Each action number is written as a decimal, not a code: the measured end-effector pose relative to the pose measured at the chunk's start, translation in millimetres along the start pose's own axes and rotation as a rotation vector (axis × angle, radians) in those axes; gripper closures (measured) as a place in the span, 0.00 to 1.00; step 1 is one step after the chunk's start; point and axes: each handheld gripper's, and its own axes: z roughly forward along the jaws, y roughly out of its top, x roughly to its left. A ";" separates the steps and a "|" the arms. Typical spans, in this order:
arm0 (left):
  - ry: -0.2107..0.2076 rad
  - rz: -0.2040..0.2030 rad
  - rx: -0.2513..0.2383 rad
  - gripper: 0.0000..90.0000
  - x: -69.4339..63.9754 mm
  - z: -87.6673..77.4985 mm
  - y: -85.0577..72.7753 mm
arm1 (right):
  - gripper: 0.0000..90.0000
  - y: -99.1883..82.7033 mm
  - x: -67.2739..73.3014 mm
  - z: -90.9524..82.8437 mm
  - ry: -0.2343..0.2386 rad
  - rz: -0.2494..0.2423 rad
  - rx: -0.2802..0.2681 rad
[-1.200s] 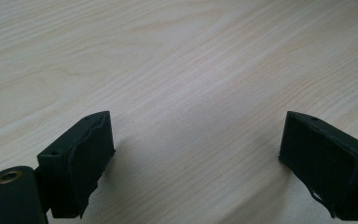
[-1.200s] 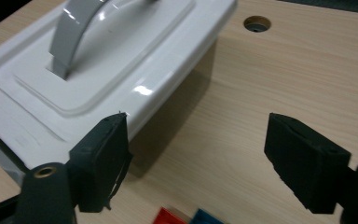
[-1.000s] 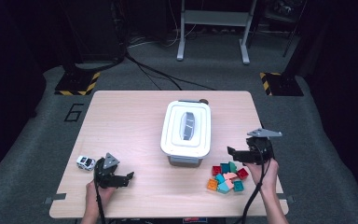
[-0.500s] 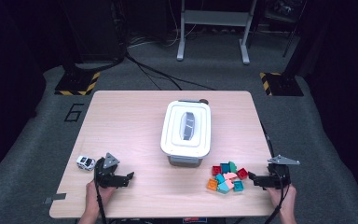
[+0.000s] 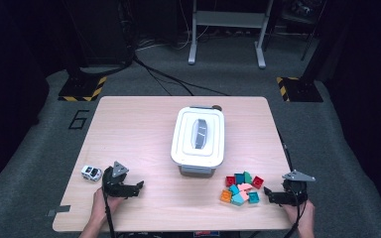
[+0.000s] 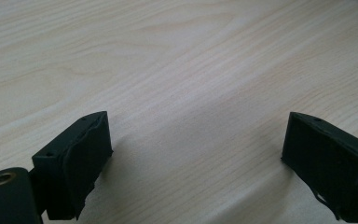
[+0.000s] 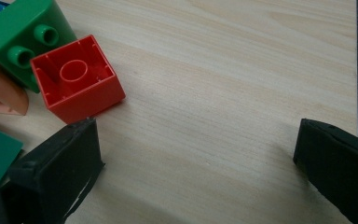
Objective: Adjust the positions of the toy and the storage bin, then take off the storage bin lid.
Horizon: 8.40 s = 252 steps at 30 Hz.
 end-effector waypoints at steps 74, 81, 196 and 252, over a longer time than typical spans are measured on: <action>-0.033 0.177 -0.094 0.75 -147.3 26.9 241.4 | 0.08 0.5 -3.8 -0.5 0.001 0.005 -0.016; -0.074 0.174 -0.097 0.75 -146.3 26.2 241.0 | 0.08 0.4 -3.5 -0.7 0.001 0.009 -0.014; 0.182 -0.106 -0.179 0.75 15.9 11.4 186.2 | 0.15 0.0 -3.5 -2.1 -0.014 0.020 -0.029; 0.111 -0.154 -0.092 0.00 39.5 -24.2 83.4 | 0.16 -0.1 -3.6 -2.1 -0.011 0.018 -0.032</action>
